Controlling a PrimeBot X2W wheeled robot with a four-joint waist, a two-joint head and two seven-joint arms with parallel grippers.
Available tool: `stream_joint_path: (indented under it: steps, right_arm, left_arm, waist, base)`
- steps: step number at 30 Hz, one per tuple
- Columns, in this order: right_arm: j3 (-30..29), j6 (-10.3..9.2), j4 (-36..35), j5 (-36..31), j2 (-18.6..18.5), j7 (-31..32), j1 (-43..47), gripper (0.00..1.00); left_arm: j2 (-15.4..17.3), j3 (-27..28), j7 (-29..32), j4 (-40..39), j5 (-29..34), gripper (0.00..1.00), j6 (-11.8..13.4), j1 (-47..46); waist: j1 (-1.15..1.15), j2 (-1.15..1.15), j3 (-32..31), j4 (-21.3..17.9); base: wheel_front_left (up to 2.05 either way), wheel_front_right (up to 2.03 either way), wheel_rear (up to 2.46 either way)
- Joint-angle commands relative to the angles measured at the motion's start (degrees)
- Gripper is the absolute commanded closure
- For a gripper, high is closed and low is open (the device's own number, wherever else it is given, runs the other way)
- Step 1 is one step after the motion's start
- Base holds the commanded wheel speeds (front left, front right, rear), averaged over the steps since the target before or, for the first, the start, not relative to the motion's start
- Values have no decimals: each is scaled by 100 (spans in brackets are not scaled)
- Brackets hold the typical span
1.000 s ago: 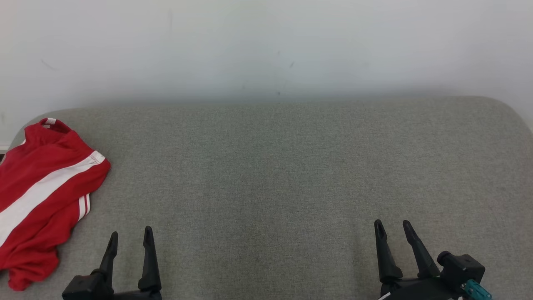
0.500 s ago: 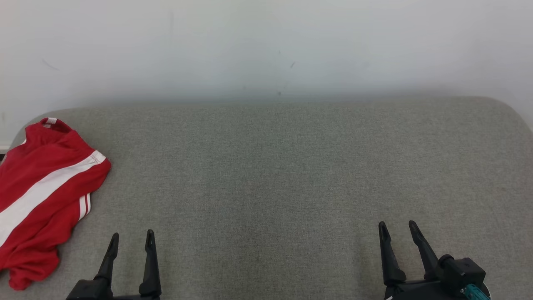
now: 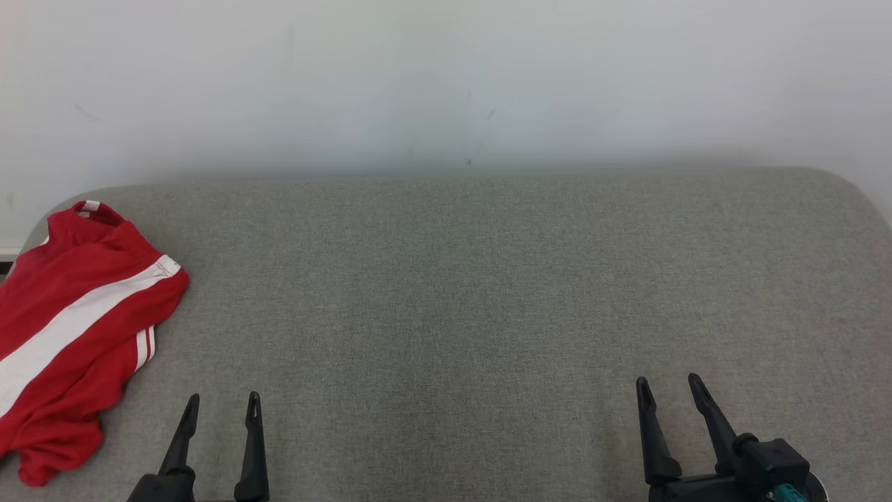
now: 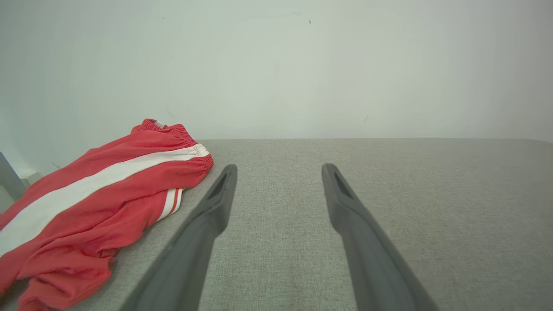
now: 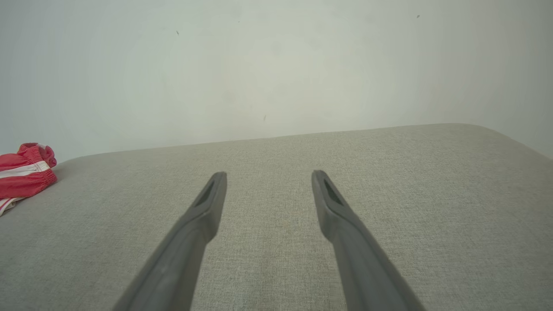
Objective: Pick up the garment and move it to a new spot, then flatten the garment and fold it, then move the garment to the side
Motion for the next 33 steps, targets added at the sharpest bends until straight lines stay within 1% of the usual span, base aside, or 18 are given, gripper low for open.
stream_joint_path:
  steps: [1, 3, 12, 24, 27, 33]
  right_arm:
    - [-11, -12, 7, -102, 8, -44, 57, 0]
    - [-19, -12, 24, -141, 9, -66, 61, 0]
    - [-23, -12, 60, -41, 9, -52, 69, 0]
    - [-16, -12, 90, 26, 9, -52, 70, 0]
    - [15, -12, 97, 53, 9, -52, 86, 0]
    - [61, -12, 107, 121, 9, -51, 111, 0]
  left_arm:
    - [-17, 23, -57, 19, 140, 0, -8, 64]
    - [-23, 33, -73, 37, 227, 0, -27, 67]
    - [-53, 98, -70, 81, 185, 0, -85, 66]
    - [-83, 117, -70, 87, 207, 0, -92, 69]
    - [-87, 117, -70, 86, 203, 0, -99, 50]
    - [-94, 148, -70, 109, 236, 0, -88, 68]
  waist:
    - [0, 0, -6, 0]
    - [0, 0, -11, 2]
    - [0, 0, -13, 0]
    - [0, 0, -23, 55]
    - [0, 0, -28, 123]
    - [0, 0, -44, 455]
  base:
    - [0, 0, 0]
    - [0, 0, 0]
    - [0, 0, 0]
    - [0, 0, 0]
    - [0, 0, 0]
    - [0, 0, 0]
